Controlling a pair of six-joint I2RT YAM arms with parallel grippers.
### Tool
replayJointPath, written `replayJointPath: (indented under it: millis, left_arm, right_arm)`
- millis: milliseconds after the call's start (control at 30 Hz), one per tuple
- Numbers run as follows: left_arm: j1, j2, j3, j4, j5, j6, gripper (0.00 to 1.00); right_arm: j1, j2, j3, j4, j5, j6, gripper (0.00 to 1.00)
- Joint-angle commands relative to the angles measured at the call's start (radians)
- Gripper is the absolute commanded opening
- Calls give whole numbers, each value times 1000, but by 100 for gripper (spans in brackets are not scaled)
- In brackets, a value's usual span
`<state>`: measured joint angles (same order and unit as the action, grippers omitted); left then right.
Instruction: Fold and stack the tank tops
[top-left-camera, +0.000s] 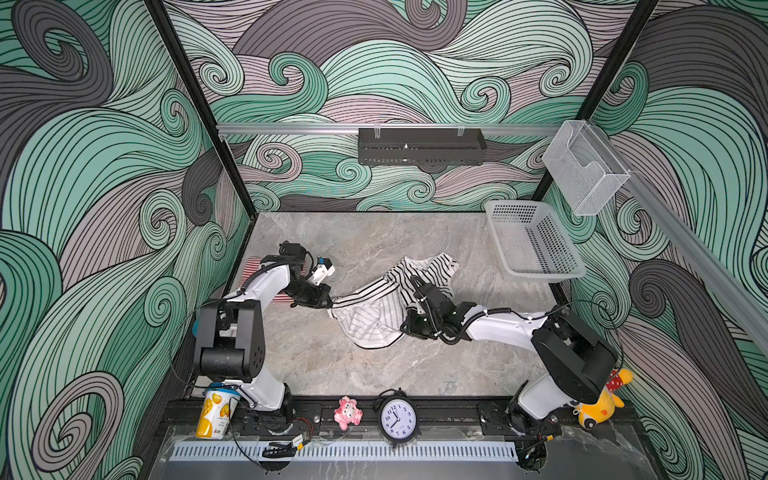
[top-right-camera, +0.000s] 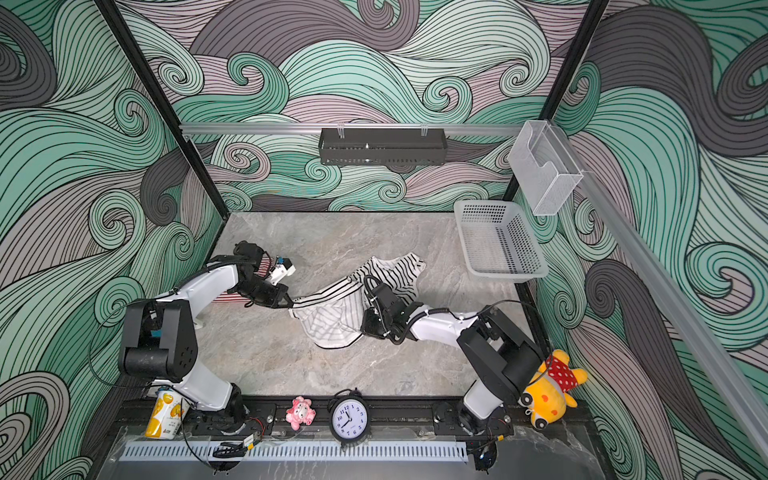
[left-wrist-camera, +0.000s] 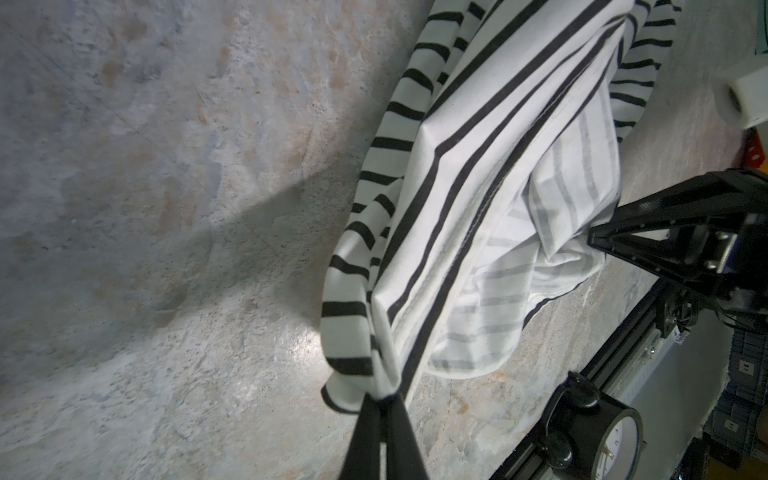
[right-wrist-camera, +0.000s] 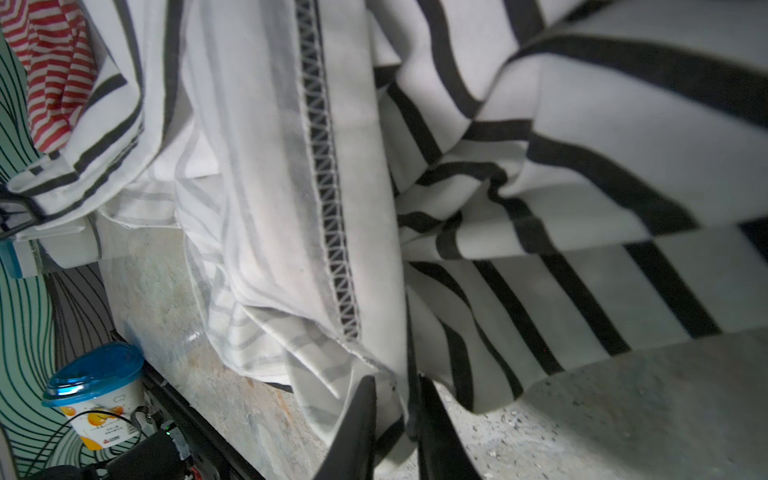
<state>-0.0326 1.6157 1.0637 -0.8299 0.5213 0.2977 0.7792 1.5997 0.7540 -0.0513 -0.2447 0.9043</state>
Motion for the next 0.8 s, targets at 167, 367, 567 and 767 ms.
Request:
replayJointPath:
  millis: [167,367,567,767]
  left_arm:
    - [20,-16,64,-35,17,1,0]
    - [31,14,289,-167,20,0,0]
    - [74,7,625,-314,99,-44,0]
    - [133,-103,803,-272,106,-166,0]
  right_arm:
    - [-25,-79,55,-169,68,-69,0]
    - [-108,-145,299,-613,251,-300,0]
    - [-182,-147,692,-1022,561,-511,0]
    - [-183,-110,1084,-1298,799,-600,0]
